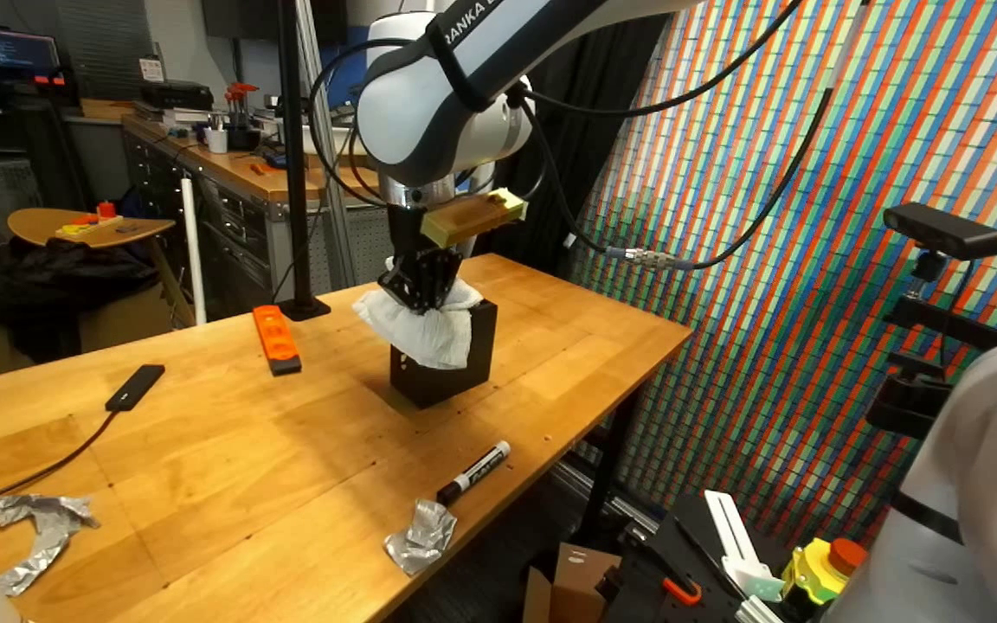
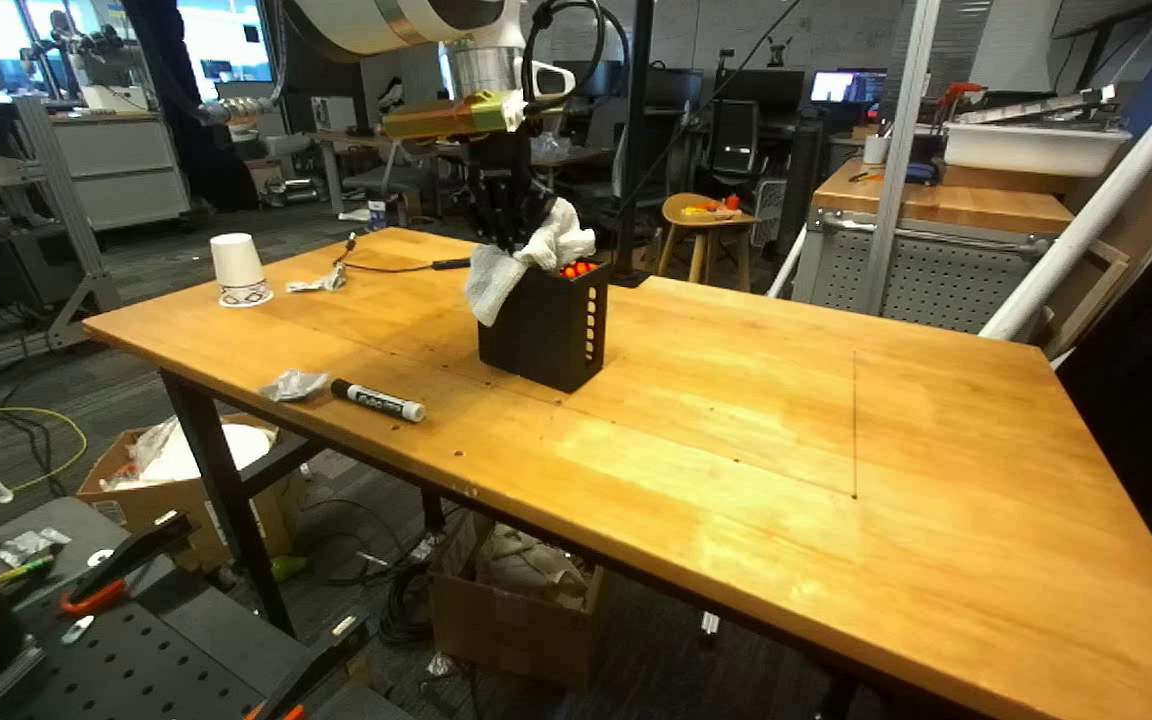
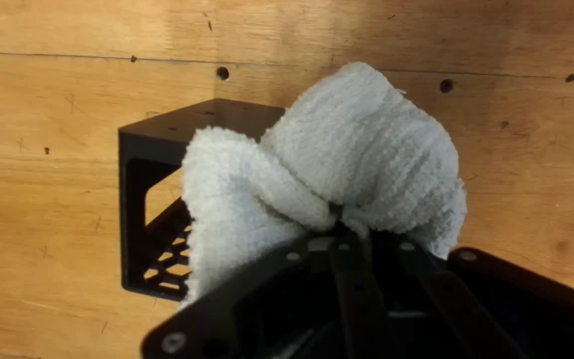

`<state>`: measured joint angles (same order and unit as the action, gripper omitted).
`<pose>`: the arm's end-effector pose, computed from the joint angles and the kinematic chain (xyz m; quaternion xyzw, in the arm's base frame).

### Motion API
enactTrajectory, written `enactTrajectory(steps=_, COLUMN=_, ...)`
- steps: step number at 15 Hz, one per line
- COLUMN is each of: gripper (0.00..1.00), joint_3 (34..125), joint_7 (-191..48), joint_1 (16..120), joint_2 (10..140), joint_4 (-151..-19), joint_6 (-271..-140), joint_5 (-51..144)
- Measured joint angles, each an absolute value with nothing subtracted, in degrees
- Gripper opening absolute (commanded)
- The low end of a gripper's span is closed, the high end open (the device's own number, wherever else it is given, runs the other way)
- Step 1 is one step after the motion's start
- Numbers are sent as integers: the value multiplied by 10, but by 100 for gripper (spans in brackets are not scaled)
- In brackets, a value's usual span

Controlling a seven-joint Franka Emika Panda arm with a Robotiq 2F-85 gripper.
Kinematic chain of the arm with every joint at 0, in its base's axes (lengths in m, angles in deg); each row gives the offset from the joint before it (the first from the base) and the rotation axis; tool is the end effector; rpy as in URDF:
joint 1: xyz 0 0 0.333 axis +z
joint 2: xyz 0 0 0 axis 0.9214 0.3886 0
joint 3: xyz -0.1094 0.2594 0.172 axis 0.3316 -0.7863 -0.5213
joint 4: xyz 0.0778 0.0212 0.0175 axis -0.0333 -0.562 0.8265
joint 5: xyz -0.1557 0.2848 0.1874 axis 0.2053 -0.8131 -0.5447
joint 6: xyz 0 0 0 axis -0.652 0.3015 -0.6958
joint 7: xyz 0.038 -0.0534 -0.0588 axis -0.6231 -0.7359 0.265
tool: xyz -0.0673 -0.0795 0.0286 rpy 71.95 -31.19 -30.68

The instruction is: Put the towel in the black box

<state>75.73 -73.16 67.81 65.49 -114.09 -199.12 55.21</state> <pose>0.5468 -0.0010 0.3792 0.9961 0.0393 -0.0007 0.0788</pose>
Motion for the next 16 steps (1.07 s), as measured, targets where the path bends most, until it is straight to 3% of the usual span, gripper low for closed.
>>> enactTrajectory(steps=13, gripper=3, joint_3=760, joint_7=-920, joint_1=631, joint_2=741, joint_4=-1029, joint_6=-1846, joint_5=396)
enactTrajectory(steps=15, gripper=36, joint_3=759, joint_7=-927, joint_1=628, joint_2=749, joint_4=-1016, joint_6=-1832, joint_5=393)
enactTrajectory(steps=16, gripper=43, joint_3=759, joint_7=-928, joint_1=628, joint_2=752, joint_4=-1011, joint_6=-1828, joint_5=392)
